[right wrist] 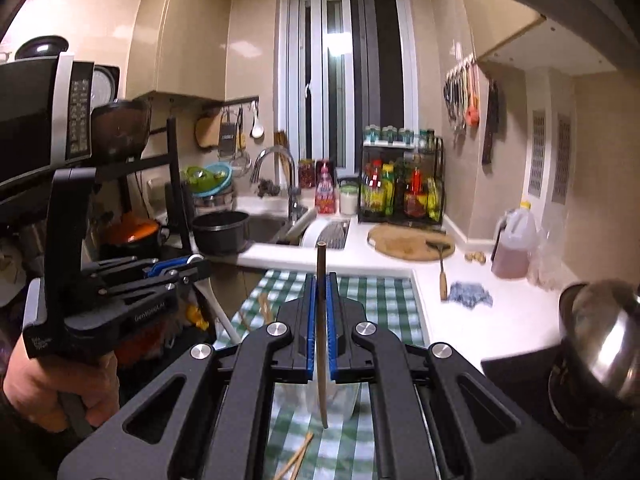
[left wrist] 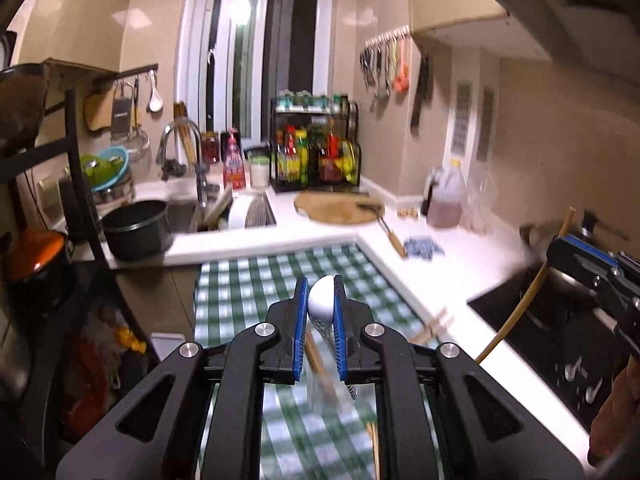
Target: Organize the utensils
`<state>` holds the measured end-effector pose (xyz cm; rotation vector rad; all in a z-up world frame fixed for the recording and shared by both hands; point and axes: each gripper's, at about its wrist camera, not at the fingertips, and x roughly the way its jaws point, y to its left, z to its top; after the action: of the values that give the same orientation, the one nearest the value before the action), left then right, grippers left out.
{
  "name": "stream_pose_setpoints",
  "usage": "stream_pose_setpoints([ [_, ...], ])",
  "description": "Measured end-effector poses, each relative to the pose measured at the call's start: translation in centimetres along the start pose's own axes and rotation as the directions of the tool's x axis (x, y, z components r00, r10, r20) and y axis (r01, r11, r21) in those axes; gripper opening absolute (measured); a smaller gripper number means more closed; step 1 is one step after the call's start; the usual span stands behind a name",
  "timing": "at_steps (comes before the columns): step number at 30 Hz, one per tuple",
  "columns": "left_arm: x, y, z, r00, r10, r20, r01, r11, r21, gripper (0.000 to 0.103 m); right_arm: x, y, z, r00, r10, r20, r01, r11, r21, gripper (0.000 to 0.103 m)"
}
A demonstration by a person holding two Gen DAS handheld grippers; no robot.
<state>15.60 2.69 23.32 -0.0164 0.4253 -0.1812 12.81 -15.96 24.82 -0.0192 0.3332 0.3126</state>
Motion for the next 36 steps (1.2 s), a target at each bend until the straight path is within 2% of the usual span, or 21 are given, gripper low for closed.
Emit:
stream_pose_setpoints([
  [3,1.6,0.3,1.4,1.0,-0.007,0.018,0.007,1.0,-0.012,0.012,1.5,-0.2,1.9,0.999,-0.014,0.039,0.014,1.0,0.009,0.005],
  [6,3.5,0.3,1.1,1.0,0.0,0.014,0.0,1.0,-0.011,0.012,4.0,-0.8,2.5,0.999,-0.028,0.036,0.027,0.999,0.033,0.005],
  [11,7.0,0.4,-0.8,0.998,-0.011,-0.055,0.011,1.0,0.004,0.012,8.3,-1.7,1.1,0.999,-0.038,0.004,0.038,0.998,0.048,0.005],
  [18,9.3,0.5,-2.9,0.992,-0.047,-0.115,0.052,0.998,0.045,0.012,12.5,-2.5,-2.2,0.998,-0.027,-0.049,0.03,0.997,0.074,0.005],
  [24,10.7,0.1,-4.6,0.985,-0.059,-0.164,0.071,0.995,0.065,0.012,14.6,-2.6,-4.2,0.994,-0.005,-0.111,0.013,0.997,0.075,0.005],
  [33,10.8,0.1,-5.0,0.984,-0.064,-0.169,0.079,0.994,0.082,0.012,16.0,-3.1,-7.4,0.979,-0.009,-0.205,0.029,0.995,0.094,0.007],
  [36,10.6,0.1,-4.8,0.984,-0.072,-0.163,0.085,0.993,0.077,0.015,15.7,-3.2,-7.5,0.977,-0.021,-0.214,0.041,0.996,0.085,0.014],
])
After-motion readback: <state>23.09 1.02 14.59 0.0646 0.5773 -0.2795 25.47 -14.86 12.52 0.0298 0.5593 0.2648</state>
